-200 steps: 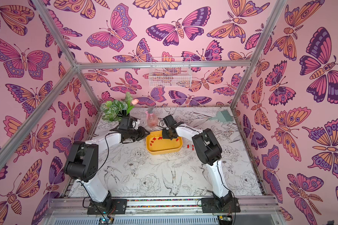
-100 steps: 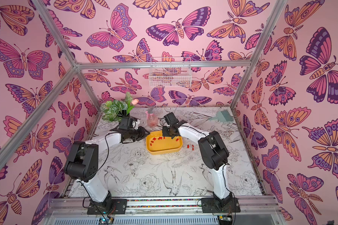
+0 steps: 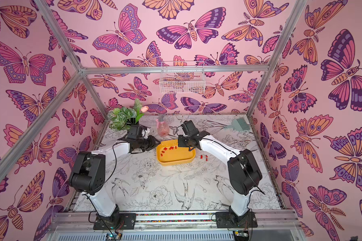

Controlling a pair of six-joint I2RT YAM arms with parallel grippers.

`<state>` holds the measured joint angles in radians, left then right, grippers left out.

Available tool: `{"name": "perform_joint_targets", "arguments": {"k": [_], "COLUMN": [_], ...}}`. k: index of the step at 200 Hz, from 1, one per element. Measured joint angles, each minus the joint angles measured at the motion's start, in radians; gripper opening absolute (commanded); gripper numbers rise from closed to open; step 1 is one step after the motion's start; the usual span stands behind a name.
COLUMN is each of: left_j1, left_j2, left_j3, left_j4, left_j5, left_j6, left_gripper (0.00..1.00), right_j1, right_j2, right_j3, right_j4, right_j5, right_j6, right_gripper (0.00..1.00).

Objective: Take the screw protection sleeves out of the storage box
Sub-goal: Place the screw protection sleeve at the center of the board.

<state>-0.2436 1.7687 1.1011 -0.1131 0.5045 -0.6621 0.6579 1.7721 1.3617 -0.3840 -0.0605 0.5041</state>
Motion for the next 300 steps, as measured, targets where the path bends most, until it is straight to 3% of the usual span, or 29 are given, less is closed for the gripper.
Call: {"name": "perform_joint_targets", "arguments": {"k": [136,199,300], "left_j1": [0.000,0.000,0.000], "left_j2": [0.000,0.000,0.000], "left_j3": [0.001,0.001,0.002], "left_j4": [0.000,0.000,0.000], "left_j5": [0.000,0.000,0.000], "left_j6": [0.000,0.000,0.000], "left_gripper": [0.38,0.38,0.38], "right_j1": [-0.262,-0.307,-0.325], "right_j2": [-0.127,-0.121,0.010], "right_j3": [-0.245,-0.265,-0.273], "right_j4": [-0.002,-0.004,-0.002], "right_j5": [-0.080,-0.079,-0.063], "right_j6": [-0.028,-0.072,-0.117], "right_gripper": [0.05,0.05,0.05]}}
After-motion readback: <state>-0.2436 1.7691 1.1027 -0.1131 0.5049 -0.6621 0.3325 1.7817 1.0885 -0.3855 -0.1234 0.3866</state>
